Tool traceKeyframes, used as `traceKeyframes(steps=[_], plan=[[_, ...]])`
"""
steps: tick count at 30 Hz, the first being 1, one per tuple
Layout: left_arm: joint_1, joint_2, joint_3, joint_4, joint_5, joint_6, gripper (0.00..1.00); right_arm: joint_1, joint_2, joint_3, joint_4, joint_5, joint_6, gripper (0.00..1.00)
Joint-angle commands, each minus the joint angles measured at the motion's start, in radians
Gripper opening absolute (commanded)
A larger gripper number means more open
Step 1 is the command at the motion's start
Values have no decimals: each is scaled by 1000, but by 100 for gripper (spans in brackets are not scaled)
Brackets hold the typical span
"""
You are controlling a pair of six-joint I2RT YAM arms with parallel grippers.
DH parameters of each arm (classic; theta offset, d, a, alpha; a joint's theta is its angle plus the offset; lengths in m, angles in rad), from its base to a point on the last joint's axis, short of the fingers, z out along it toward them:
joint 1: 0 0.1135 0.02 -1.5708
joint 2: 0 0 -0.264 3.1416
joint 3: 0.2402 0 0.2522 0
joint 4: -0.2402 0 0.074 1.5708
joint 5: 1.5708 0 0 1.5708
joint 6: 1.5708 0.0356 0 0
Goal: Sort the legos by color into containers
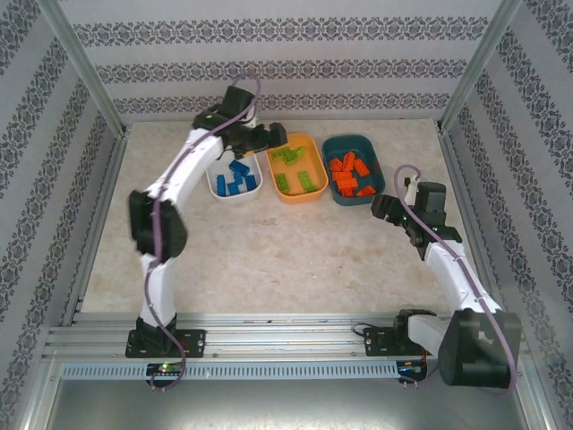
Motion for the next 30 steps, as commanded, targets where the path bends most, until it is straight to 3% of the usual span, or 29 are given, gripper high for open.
traceKeyframes(steps=[1,4,6,9,12,13,14,16,18,19,22,30], plan=[[62,-283,-408,275,-261,69,100,-21,117,-28,338,-29,-143,83],[132,-545,-874,630,-415,15,100,-14,224,-38,501,-46,-107,83],[154,-648,-1082,771,-509,80,100,-9,285,-10,522,-61,-136,82],[194,-697,-1222,854,-580,184,100,-9,327,-48,610,-91,-151,82],[204,-709,-1387,1148,-608,306,100,34,358,-180,877,-32,-182,86],[205,-693,-1448,1262,-624,331,100,52,347,-171,837,-12,-204,87],[209,-667,-1481,1358,-632,350,100,61,348,-169,835,11,-208,88],[218,-613,-1463,1385,-618,432,100,64,349,-172,838,53,-196,84],[221,-579,-1390,1272,-600,471,100,66,349,-173,837,59,-199,86],[221,-571,-1365,1221,-593,477,100,68,349,-172,837,61,-200,98],[223,-570,-1330,1104,-586,503,100,68,349,-172,838,60,-198,98],[272,-432,-1499,1524,-423,540,100,96,350,-167,832,128,-210,98]])
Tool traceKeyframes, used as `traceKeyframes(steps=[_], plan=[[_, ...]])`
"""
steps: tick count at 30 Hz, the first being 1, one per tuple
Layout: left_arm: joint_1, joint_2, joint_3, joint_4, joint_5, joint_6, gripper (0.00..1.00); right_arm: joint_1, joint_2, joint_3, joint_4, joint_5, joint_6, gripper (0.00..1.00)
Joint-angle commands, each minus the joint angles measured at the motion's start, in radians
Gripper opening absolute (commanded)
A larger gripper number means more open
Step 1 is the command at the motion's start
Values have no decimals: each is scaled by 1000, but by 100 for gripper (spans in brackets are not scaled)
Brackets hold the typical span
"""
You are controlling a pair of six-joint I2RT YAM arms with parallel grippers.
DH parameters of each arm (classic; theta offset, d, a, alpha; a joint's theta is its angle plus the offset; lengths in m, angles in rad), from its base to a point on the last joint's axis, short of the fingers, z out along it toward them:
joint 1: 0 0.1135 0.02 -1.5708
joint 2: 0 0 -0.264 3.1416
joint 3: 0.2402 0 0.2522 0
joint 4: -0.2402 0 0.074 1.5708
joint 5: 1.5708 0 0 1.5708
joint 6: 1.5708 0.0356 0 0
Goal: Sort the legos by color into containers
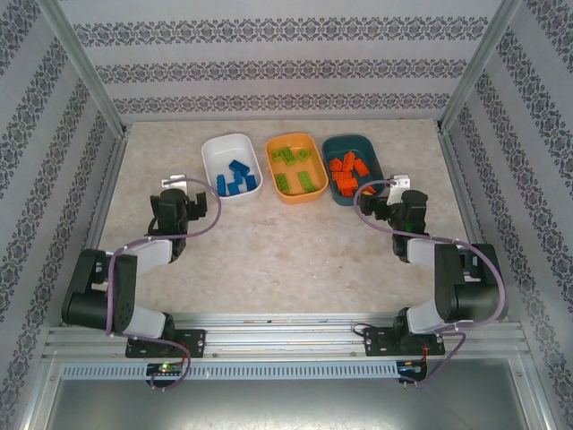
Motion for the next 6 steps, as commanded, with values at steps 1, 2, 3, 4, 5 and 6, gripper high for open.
traceKeyframes(steps=[1,2,3,4,5,6], plan=[[32,71,-54,233,94,41,100,32,3,0,41,80,-25,98],[48,74,-65,251,105,23,100,34,6,0,43,84,-25,98],[59,75,-77,264,109,4,100,30,6,1,39,79,-23,98],[67,96,-108,324,107,-6,100,29,6,0,41,77,-22,98],[73,132,-134,443,105,-1,100,30,4,-3,46,79,-23,98],[72,121,-131,421,100,-6,100,32,3,-7,50,85,-23,98]])
